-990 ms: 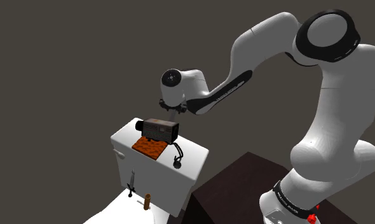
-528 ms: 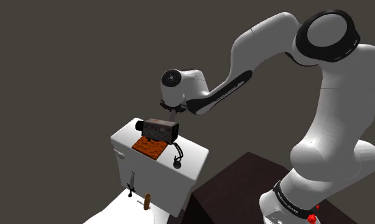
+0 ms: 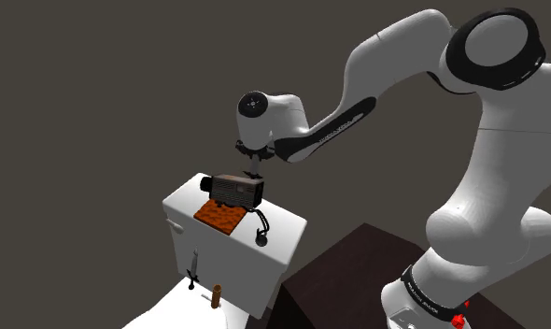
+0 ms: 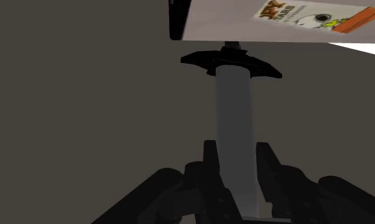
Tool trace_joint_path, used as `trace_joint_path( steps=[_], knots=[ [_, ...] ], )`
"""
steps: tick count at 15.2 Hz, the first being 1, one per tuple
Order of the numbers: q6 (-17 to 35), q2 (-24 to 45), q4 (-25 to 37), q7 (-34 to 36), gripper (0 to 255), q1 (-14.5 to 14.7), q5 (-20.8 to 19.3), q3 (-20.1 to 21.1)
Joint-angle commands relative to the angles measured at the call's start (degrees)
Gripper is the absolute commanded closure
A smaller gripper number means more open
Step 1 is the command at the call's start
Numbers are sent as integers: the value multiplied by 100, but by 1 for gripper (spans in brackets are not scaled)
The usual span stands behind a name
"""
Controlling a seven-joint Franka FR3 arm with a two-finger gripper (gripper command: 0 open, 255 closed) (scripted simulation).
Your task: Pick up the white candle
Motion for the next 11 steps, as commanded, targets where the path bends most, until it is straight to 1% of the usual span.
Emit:
trace_joint_path(
  steps=[1,9,11],
  knots=[
    [-7,-133,-13,-130,255,-68,162,83],
    [-48,-636,-3,-675,255,-343,804,386],
    [-49,-646,-2,-686,255,-348,817,391]
  ],
)
